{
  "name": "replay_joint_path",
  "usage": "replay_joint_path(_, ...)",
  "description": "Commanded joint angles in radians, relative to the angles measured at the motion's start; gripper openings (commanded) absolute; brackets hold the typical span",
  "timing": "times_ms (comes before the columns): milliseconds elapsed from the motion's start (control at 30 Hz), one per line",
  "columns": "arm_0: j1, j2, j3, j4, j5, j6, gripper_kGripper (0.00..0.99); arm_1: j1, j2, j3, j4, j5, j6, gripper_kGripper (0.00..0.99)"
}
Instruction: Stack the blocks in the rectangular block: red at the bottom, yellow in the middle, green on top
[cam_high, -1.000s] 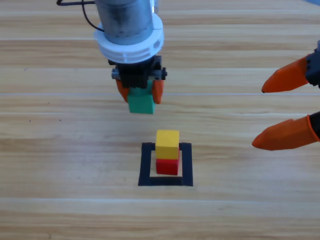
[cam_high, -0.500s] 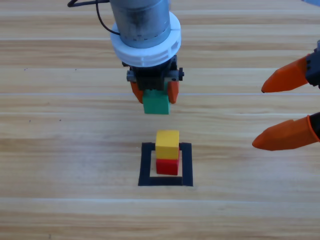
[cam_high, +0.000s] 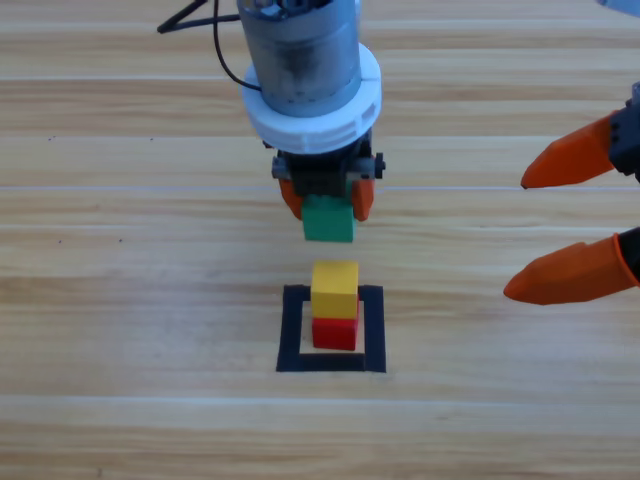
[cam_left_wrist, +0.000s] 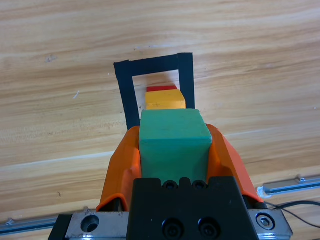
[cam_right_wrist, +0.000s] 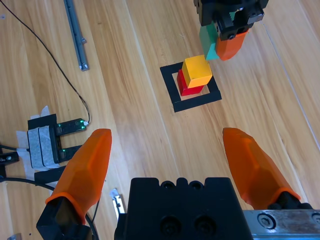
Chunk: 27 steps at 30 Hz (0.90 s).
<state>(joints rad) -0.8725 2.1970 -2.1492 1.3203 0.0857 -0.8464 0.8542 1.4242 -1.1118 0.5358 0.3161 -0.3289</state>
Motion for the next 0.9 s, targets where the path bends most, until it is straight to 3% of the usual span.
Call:
replay_joint_path(33,-0.025,0.049,0.034,-0.015,0.011,-0.008,0.003,-0.023,0.055,0.026,0.018,0.017,-0.009,0.98)
replay_joint_path(900,-0.031,0.058,0.095,-0.058,0.008,-0.006,0.014,-0.023,0.075,0.023,0.02,0.026,-0.012,0.98)
